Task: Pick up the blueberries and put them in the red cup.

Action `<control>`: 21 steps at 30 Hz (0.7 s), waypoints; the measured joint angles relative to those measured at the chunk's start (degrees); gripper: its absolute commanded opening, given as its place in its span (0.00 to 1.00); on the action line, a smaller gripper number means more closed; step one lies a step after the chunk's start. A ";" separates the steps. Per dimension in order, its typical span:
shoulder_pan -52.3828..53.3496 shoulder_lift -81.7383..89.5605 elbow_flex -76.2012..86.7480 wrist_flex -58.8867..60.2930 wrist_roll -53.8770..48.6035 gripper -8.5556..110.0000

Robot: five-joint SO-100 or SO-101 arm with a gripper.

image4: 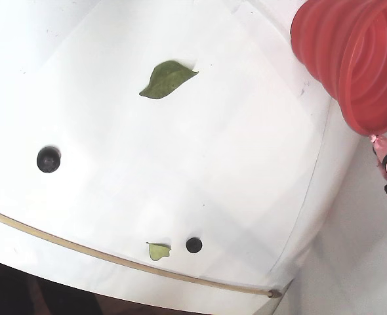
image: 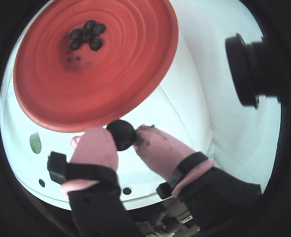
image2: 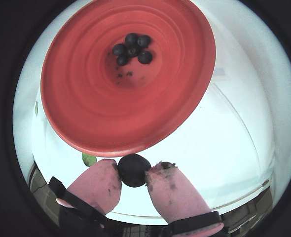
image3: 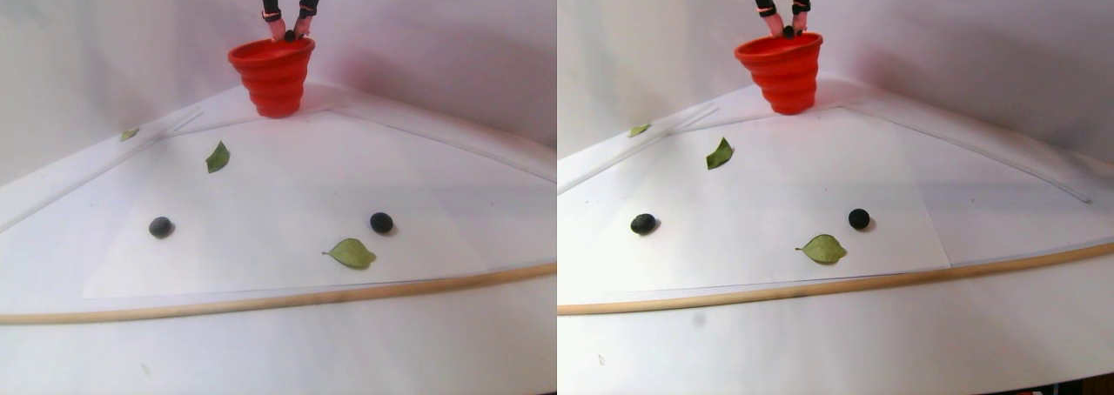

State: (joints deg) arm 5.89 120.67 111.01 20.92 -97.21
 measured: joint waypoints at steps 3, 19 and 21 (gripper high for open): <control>0.00 0.00 0.00 -2.72 0.09 0.16; -0.79 0.00 0.00 -9.32 2.11 0.22; -0.79 0.00 0.00 -9.32 2.46 0.22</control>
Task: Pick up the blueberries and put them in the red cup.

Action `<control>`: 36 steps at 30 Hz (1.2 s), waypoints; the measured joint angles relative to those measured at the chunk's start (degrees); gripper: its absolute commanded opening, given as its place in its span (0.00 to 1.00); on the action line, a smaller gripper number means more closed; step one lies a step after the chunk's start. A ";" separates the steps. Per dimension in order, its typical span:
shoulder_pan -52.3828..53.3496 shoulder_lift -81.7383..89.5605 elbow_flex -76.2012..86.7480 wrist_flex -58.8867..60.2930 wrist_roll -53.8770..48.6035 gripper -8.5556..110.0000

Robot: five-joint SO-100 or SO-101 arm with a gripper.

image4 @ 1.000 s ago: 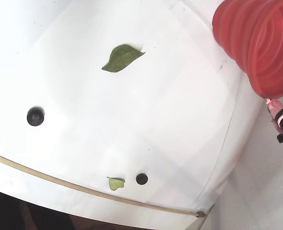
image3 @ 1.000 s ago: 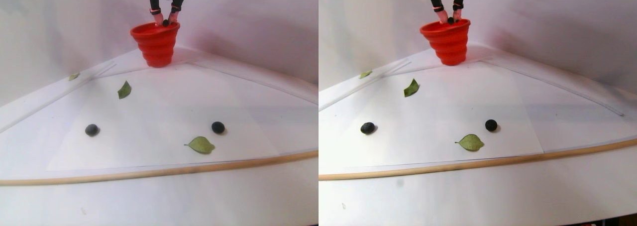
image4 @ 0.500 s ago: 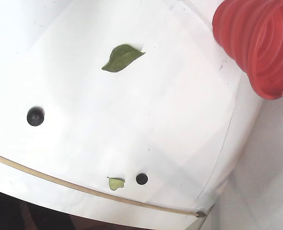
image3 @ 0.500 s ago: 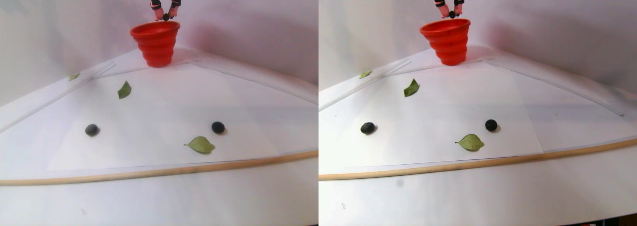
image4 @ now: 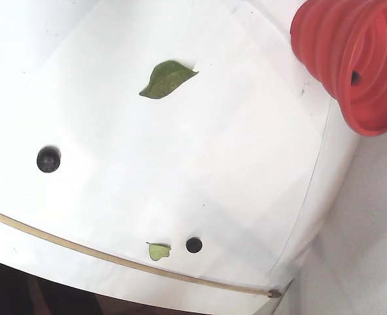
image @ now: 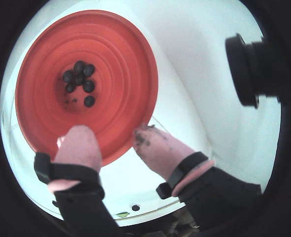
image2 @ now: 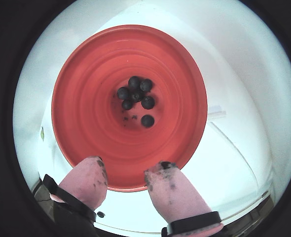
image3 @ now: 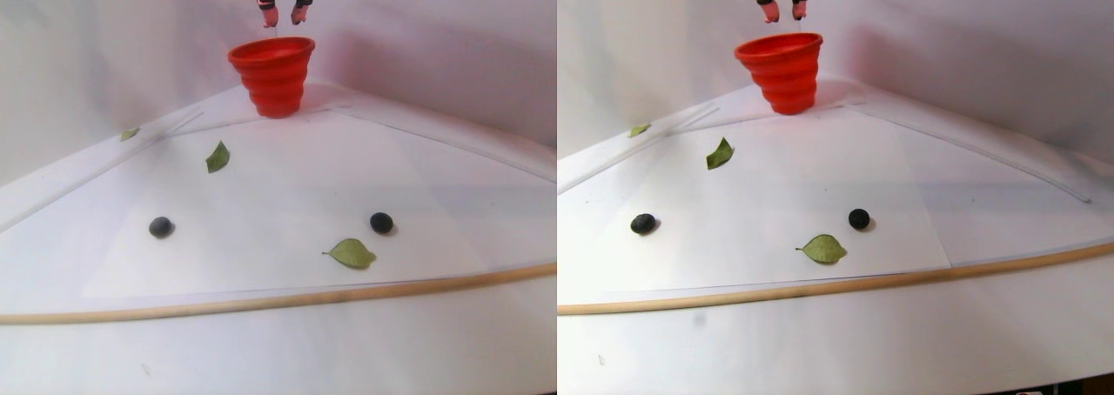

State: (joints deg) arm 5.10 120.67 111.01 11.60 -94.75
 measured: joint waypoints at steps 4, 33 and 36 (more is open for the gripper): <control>0.00 0.00 0.00 0.00 0.00 0.22; -2.29 8.44 5.71 18.37 1.41 0.20; -3.43 10.11 7.56 20.04 2.20 0.20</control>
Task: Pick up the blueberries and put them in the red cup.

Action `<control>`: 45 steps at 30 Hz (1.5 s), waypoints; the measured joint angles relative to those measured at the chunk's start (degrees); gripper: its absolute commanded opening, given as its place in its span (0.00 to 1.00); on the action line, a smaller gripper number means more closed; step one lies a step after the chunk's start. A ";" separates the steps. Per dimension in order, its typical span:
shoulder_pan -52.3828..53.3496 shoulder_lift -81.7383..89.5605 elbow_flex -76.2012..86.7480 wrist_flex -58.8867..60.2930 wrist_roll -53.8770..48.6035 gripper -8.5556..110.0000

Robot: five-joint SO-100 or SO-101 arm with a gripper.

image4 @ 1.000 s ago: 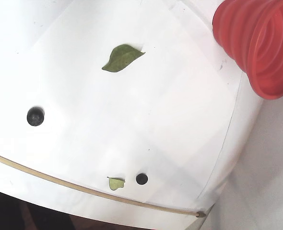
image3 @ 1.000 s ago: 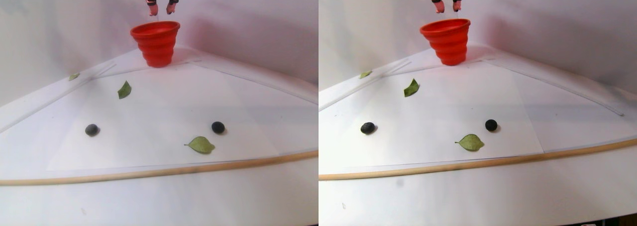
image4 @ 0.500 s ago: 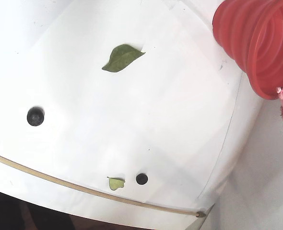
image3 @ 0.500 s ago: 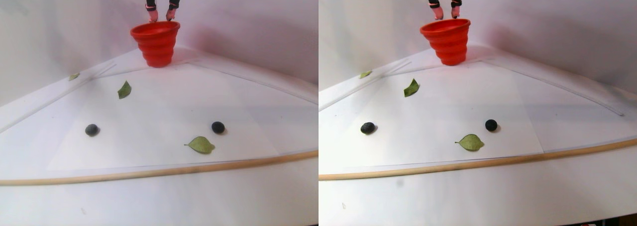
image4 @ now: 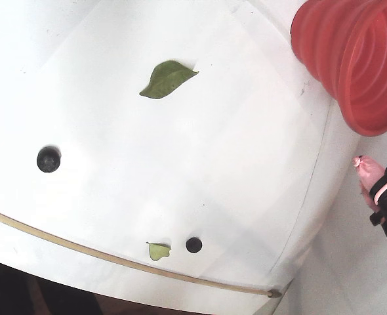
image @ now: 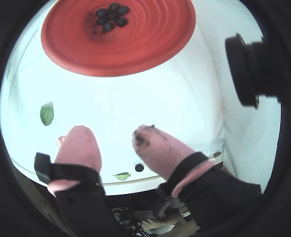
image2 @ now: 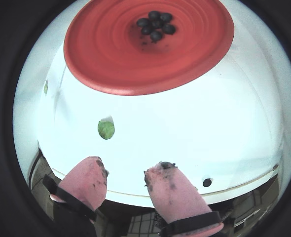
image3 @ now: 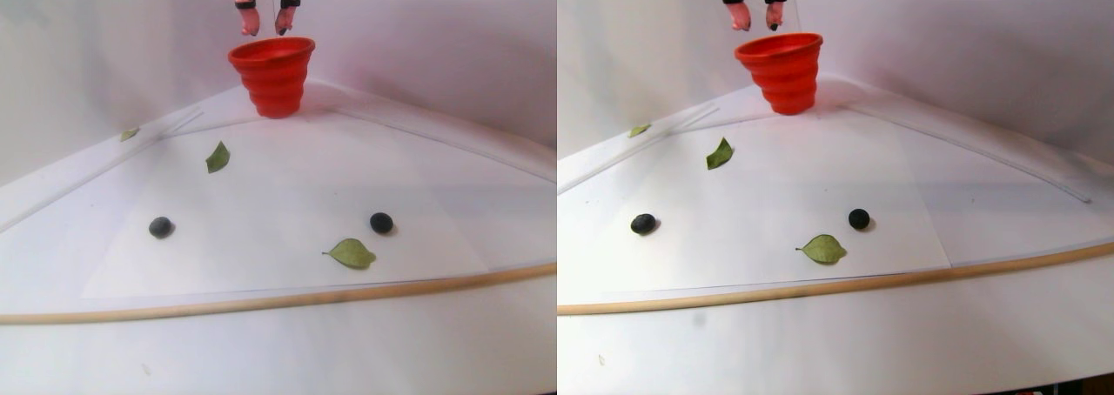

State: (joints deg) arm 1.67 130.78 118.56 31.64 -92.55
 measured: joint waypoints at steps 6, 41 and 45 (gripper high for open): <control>-1.76 2.02 3.08 2.02 0.62 0.20; -10.90 7.65 19.42 10.11 9.14 0.21; -11.78 7.65 21.53 8.00 10.37 0.21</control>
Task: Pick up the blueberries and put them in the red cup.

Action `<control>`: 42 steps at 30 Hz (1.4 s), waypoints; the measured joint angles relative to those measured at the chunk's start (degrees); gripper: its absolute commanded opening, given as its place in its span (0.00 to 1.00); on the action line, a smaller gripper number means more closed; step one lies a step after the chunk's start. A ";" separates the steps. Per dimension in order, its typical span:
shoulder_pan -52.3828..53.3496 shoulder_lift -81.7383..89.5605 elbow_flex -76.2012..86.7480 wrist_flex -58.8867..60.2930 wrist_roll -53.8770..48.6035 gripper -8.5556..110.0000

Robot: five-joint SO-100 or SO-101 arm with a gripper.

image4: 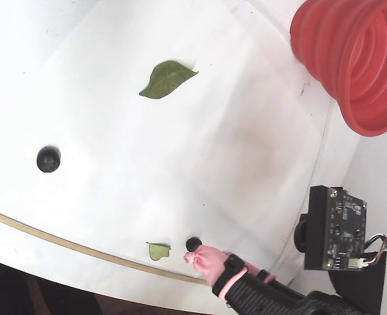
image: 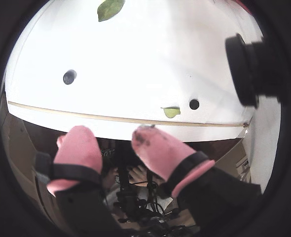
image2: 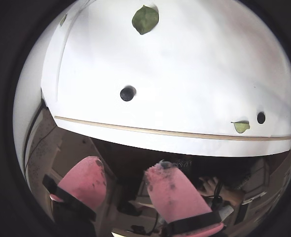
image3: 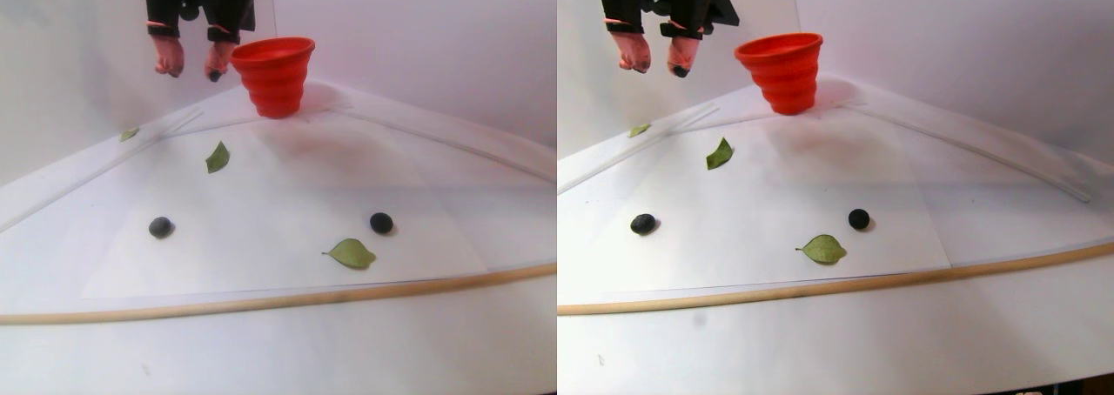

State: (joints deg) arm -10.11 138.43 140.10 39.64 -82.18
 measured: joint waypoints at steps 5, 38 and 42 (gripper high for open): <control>-0.53 -1.41 2.99 -2.64 0.88 0.21; -3.43 -23.29 6.24 -23.55 5.36 0.23; -4.31 -25.58 5.71 -25.75 5.36 0.23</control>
State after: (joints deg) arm -14.41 112.85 145.81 13.89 -76.82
